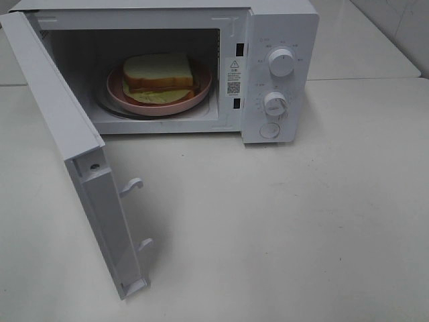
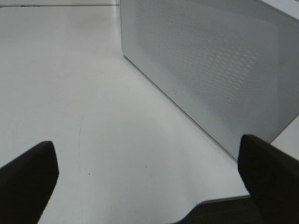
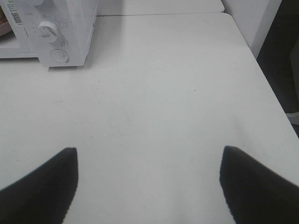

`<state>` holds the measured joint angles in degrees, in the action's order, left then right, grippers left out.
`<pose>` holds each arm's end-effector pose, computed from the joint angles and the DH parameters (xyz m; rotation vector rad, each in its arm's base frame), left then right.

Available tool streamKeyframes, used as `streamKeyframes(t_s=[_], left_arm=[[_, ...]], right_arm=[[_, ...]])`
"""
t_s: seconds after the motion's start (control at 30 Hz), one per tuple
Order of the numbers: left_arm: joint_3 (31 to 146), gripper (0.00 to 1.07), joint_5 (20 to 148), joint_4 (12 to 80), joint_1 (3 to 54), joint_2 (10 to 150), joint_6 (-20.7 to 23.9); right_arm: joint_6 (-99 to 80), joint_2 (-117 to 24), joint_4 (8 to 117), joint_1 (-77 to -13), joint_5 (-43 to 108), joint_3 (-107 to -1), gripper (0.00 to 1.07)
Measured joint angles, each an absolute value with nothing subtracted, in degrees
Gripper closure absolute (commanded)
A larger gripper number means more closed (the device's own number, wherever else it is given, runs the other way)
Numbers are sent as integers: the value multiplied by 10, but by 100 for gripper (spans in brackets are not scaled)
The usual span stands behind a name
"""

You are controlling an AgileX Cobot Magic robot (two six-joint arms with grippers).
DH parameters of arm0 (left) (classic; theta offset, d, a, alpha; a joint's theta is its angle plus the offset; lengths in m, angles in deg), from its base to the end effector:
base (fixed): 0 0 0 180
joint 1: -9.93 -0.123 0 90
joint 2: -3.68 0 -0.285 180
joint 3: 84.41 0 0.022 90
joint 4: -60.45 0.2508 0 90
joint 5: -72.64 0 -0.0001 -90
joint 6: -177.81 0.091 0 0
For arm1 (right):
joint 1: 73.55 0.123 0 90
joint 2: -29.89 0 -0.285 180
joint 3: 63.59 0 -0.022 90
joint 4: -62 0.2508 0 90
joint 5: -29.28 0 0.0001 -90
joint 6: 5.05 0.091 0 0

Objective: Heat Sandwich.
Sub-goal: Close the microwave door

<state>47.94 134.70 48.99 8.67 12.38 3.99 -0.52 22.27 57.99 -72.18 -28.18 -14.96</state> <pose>-0.0057 -0.0161 0.2813 0.1001 2.0514 -0.1597 -0.0029 -0.0054 0.2819 0.0555 1.9820 -0.0162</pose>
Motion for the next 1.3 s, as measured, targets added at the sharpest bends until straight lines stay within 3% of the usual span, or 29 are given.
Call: streamKeyframes(t_s=[0.3, 0.43, 0.57, 0.63, 0.67, 0.73, 0.77, 0.8, 0.87, 0.93, 1.07, 1.3], left_arm=[[503, 12, 1344, 490, 87, 152, 41], [514, 22, 1329, 492, 87, 200, 42], [513, 47, 1295, 503, 87, 257, 42], [513, 52, 1282, 505, 87, 264, 42], [513, 63, 1254, 506, 87, 280, 42], [512, 76, 1222, 509, 87, 298, 42], [512, 76, 1222, 509, 87, 298, 42], [506, 89, 1191, 514, 87, 316, 42], [497, 102, 1161, 518, 87, 335, 42], [485, 107, 1134, 520, 87, 356, 42], [462, 107, 1082, 521, 87, 395, 42], [403, 107, 858, 521, 87, 490, 45]], right_arm=[[-5, 223, 580, -722, -282, -150, 31], [-5, 223, 580, -722, -282, -150, 31], [-5, 223, 580, -722, -282, -150, 31], [-5, 223, 580, -722, -282, -150, 31], [-5, 223, 580, -722, -282, -150, 31], [-5, 223, 580, -722, -282, -150, 31], [-5, 223, 580, -722, -282, -150, 31], [-5, 223, 580, -722, -282, -150, 31], [-5, 223, 580, -722, -282, -150, 31], [-5, 223, 580, -722, -282, -150, 31], [-5, 223, 580, -722, -282, -150, 31], [-5, 223, 580, -722, -282, -150, 31]])
